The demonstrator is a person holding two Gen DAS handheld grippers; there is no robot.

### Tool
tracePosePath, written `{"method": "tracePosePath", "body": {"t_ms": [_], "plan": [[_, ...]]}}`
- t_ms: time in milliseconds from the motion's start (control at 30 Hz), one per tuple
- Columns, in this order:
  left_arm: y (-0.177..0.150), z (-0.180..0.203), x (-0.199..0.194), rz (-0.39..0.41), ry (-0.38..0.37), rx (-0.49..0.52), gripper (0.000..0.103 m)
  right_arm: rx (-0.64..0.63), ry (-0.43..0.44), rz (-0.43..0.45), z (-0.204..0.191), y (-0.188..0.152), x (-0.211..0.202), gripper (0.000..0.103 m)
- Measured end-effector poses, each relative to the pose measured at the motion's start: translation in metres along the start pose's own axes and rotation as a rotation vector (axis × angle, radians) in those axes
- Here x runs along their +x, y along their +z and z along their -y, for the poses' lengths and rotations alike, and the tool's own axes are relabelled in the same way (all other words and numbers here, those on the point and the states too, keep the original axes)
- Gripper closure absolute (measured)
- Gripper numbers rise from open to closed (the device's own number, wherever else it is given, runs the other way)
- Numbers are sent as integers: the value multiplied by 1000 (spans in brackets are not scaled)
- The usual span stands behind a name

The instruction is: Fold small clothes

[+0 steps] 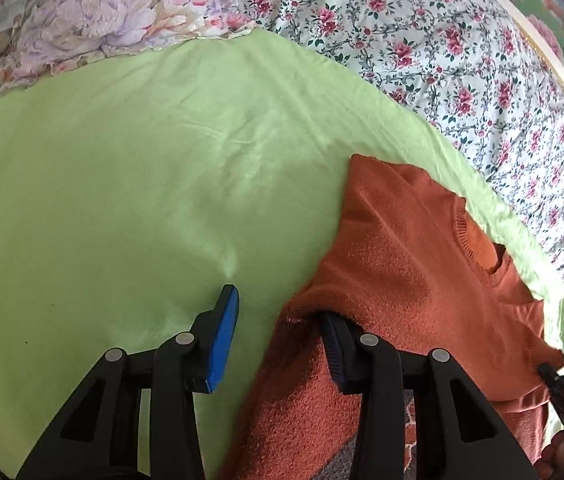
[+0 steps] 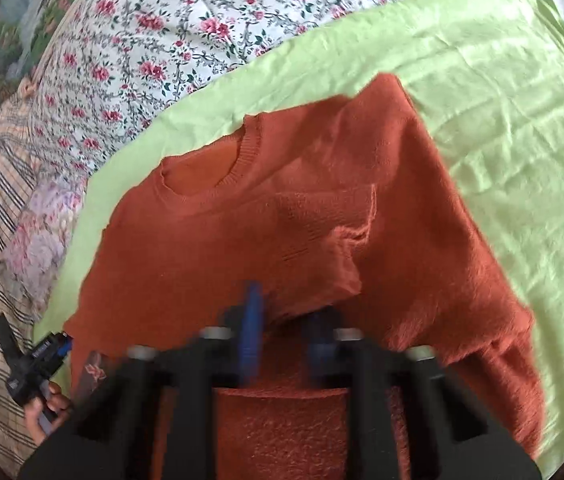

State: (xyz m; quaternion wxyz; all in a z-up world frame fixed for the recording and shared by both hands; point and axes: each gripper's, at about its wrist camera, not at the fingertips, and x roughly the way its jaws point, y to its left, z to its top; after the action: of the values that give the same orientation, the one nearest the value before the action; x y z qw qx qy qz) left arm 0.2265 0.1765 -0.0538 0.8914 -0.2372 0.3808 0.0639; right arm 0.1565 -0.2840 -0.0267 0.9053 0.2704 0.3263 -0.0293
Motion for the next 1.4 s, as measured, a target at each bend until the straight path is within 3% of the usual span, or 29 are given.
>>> {"method": "tracePosePath", "body": {"t_ms": [133, 333, 633, 733, 800, 900, 1133, 1267, 1400], "plan": [[0, -6, 1, 3, -10, -27, 62, -72, 17, 104, -12, 3, -25, 96], [0, -10, 1, -2, -31, -55, 62, -20, -20, -29, 5, -12, 2, 96], [-1, -22, -4, -39, -106, -120, 62, 17, -69, 22, 18, -21, -33, 92], [-9, -28, -22, -43, -85, -128, 68, 6, -68, 32, 18, -28, -52, 92], [-17, -33, -45, -25, -86, -109, 68, -20, -51, 26, 15, -37, -68, 86], [-32, -38, -77, -16, -117, -61, 65, -67, -34, 19, 11, -54, -89, 54], [-90, -40, -124, -111, -167, 150, 55, -147, 12, 8, 10, -95, -130, 53], [-122, -51, -140, -176, -185, 202, 47, -161, 59, -14, 20, -118, -150, 53], [-147, -62, -154, -209, -199, 237, 47, -131, 83, -41, 45, -140, -173, 53]]}}
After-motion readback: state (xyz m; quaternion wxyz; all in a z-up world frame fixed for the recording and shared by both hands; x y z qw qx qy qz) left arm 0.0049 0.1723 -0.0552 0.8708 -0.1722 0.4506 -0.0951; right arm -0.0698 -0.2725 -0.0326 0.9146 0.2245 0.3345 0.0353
